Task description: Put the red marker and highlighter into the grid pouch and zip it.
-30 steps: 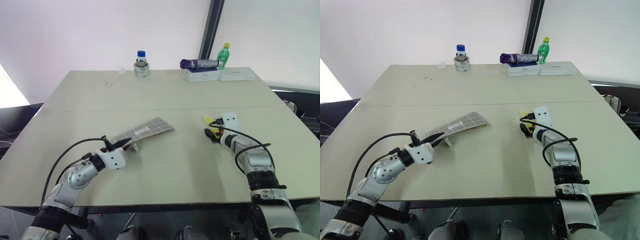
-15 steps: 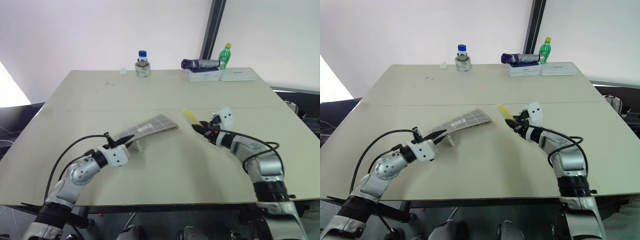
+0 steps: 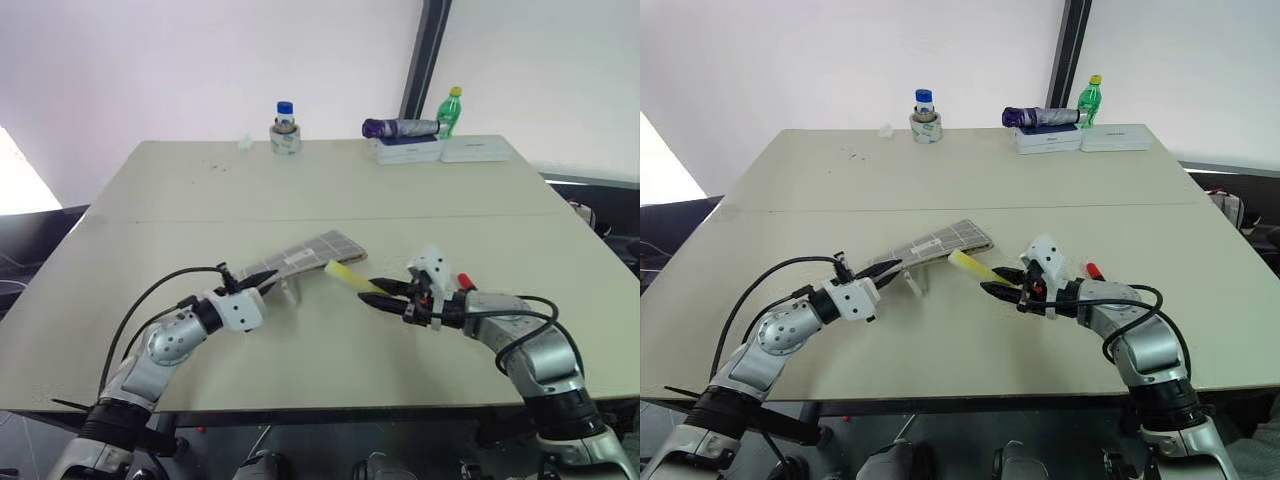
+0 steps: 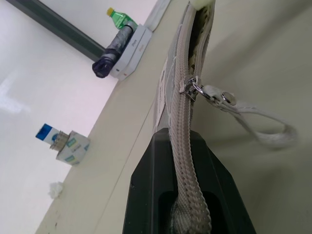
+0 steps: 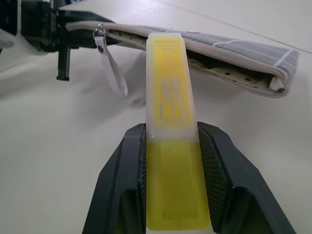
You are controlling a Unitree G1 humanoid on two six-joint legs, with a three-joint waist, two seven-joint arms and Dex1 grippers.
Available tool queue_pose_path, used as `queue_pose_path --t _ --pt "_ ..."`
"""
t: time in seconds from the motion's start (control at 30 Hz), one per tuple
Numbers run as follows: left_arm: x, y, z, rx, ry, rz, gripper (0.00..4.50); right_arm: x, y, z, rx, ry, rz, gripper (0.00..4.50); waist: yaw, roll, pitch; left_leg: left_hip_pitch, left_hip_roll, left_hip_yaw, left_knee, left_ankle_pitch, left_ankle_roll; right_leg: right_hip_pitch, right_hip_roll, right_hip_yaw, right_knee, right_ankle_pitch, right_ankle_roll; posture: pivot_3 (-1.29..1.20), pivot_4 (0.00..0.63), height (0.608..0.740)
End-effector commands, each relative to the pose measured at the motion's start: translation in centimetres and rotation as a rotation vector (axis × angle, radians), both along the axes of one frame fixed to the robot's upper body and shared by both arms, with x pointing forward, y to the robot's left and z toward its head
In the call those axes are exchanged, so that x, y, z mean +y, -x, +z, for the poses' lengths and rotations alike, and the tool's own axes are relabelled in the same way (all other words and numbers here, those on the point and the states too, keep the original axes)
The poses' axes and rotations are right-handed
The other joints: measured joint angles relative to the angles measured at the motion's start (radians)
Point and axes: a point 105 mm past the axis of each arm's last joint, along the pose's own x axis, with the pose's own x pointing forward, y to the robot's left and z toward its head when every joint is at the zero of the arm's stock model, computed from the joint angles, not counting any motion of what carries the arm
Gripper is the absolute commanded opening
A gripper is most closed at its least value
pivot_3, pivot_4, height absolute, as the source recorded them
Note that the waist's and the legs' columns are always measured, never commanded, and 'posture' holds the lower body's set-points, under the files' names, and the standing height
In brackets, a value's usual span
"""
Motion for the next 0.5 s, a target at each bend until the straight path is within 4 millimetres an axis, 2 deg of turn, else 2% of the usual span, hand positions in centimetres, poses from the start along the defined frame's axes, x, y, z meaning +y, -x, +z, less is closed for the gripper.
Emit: queue_pose_path --t 0.03,0.2,0.37,0.5 --pt "-0.2 0.4 1.3 -0.047 0.014 -0.023 0.0 -0.1 -0.6 1.0 -0.068 0.009 -0.011 0.92 -0.001 0.0 0.0 0.0 0.0 0.0 0.0 0.0 0.0 0.0 0.0 0.0 0.0 0.0 0.0 0.0 0.15 0.74" --pt "-0.7 0.7 1.4 -0.056 -0.02 -0.052 0.0 0.0 -1.1 0.8 -0.073 0.038 -0.027 0.92 -0.002 0.0 0.0 0.0 0.0 0.0 0.0 0.0 0.0 0.0 0.0 0.0 0.0 0.0 0.0 0.0 0.15 0.74" --pt "-1.3 1.2 0.6 -0.092 -0.197 -0.118 0.0 0.4 -1.4 0.9 -0.101 0.115 -0.005 0.92 -0.002 0.0 0.0 0.0 0.0 0.0 0.0 0.0 0.0 0.0 0.0 0.0 0.0 0.0 0.0 0.0 0.15 0.74" --pt "-2.4 1.5 0.2 -0.115 -0.29 -0.185 0.0 1.8 -1.0 0.2 -0.14 0.265 0.075 0.92 0.0 0.0 0.0 0.0 0.0 0.0 0.0 0.0 0.0 -0.001 0.0 0.0 0.0 0.0 0.0 0.0 0.15 0.74"
